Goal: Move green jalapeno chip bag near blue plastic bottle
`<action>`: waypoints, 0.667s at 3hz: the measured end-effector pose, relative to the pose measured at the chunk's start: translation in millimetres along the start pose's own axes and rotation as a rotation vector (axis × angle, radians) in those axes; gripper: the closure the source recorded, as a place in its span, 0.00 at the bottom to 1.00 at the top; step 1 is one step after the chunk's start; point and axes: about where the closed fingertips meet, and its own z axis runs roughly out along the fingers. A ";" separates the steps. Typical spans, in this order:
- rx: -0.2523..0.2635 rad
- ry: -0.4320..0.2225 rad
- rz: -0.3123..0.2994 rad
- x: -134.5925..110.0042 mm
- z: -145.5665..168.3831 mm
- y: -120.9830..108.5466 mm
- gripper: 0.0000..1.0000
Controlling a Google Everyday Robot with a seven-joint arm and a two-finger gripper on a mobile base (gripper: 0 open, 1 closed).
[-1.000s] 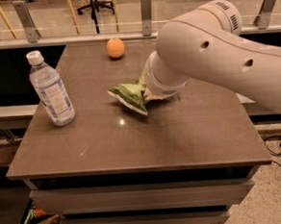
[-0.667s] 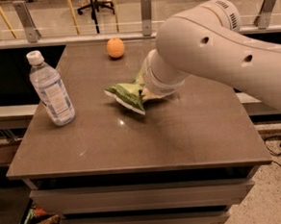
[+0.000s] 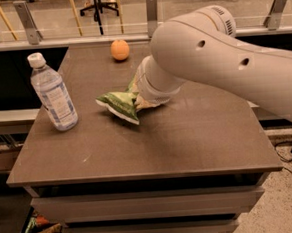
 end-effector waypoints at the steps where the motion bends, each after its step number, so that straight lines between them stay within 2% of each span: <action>1: -0.020 -0.017 0.025 -7.0 5.4 14.4 1.00; 2: -0.040 -0.037 0.044 -14.1 9.6 30.0 1.00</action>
Offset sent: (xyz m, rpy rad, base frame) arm -0.0380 0.0205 -0.0369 0.0695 0.0982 -0.0056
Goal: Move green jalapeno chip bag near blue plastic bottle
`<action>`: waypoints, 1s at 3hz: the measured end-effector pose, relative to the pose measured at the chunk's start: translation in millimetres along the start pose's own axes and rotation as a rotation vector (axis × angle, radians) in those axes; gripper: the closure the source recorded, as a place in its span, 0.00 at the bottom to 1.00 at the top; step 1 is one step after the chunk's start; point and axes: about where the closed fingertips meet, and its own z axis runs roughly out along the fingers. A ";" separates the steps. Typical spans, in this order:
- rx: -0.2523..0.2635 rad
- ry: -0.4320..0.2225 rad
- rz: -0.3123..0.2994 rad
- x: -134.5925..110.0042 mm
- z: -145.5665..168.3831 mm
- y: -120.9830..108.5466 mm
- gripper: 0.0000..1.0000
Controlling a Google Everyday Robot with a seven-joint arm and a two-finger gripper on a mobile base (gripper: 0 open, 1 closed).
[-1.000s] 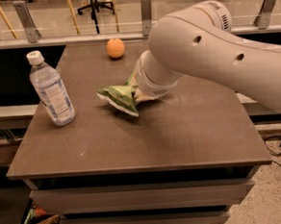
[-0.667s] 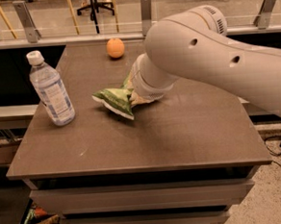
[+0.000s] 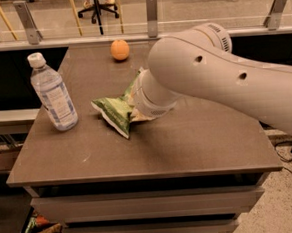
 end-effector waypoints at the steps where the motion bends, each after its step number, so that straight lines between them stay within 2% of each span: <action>1: -0.027 -0.032 0.003 -9.0 9.8 8.5 1.00; 2: -0.056 -0.059 -0.012 -21.8 19.0 11.8 1.00; 3: -0.053 -0.058 -0.015 -22.7 17.2 11.6 0.82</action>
Offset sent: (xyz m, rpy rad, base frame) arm -0.0081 0.0441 -0.0251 0.0446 0.0883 0.0985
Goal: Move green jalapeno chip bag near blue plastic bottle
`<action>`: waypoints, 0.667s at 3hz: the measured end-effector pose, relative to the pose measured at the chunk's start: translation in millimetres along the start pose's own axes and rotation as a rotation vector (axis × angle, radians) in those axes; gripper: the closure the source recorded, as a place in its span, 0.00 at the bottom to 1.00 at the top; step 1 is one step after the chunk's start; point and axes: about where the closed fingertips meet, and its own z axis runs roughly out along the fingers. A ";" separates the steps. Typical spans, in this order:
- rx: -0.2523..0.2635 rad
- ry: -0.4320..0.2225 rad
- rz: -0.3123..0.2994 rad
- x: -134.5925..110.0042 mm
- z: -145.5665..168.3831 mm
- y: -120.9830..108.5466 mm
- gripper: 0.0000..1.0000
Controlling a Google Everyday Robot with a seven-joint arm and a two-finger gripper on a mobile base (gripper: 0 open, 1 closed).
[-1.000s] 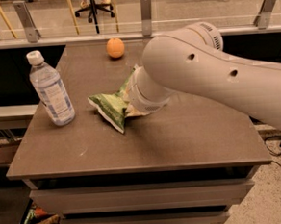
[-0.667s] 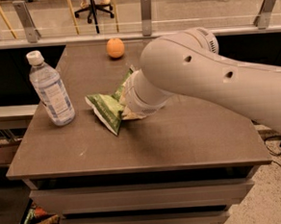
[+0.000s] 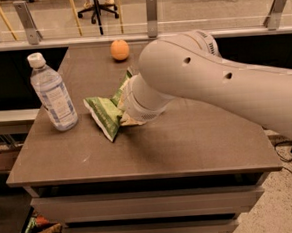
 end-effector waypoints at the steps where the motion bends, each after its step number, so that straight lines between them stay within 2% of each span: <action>1: 0.002 0.001 -0.003 -1.3 -1.5 -0.2 0.59; 2: 0.005 0.002 -0.006 -2.5 -3.0 -0.3 0.37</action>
Offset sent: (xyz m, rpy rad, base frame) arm -0.0007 0.0004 0.0015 -0.0010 -0.0029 0.0009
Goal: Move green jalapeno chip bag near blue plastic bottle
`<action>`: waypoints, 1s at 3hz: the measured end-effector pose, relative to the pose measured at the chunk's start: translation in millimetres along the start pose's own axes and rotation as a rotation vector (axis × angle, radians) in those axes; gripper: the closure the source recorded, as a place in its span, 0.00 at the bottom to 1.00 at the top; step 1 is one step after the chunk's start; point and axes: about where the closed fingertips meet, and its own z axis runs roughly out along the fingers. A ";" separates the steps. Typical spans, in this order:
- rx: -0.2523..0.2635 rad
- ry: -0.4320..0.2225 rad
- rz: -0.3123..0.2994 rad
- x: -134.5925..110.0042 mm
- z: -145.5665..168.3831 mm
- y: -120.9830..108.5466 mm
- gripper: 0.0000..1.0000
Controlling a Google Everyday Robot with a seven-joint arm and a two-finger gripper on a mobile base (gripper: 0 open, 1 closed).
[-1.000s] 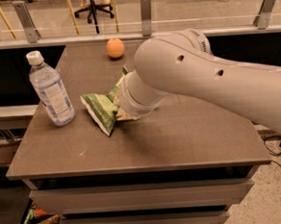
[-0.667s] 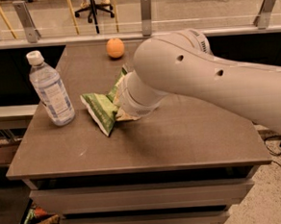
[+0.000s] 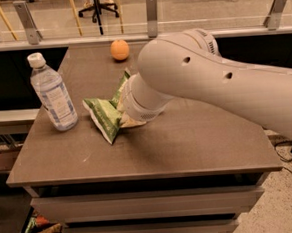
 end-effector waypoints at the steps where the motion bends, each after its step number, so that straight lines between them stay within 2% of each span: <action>1: 0.002 0.001 -0.003 -1.2 -1.5 -0.2 0.14; 2: 0.004 0.002 -0.005 -2.4 -3.0 -0.4 0.00; 3: 0.004 0.002 -0.005 -3.9 -6.7 -2.6 0.00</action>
Offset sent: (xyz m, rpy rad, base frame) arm -0.0008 0.0004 0.0016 -0.0011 -0.0033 0.0010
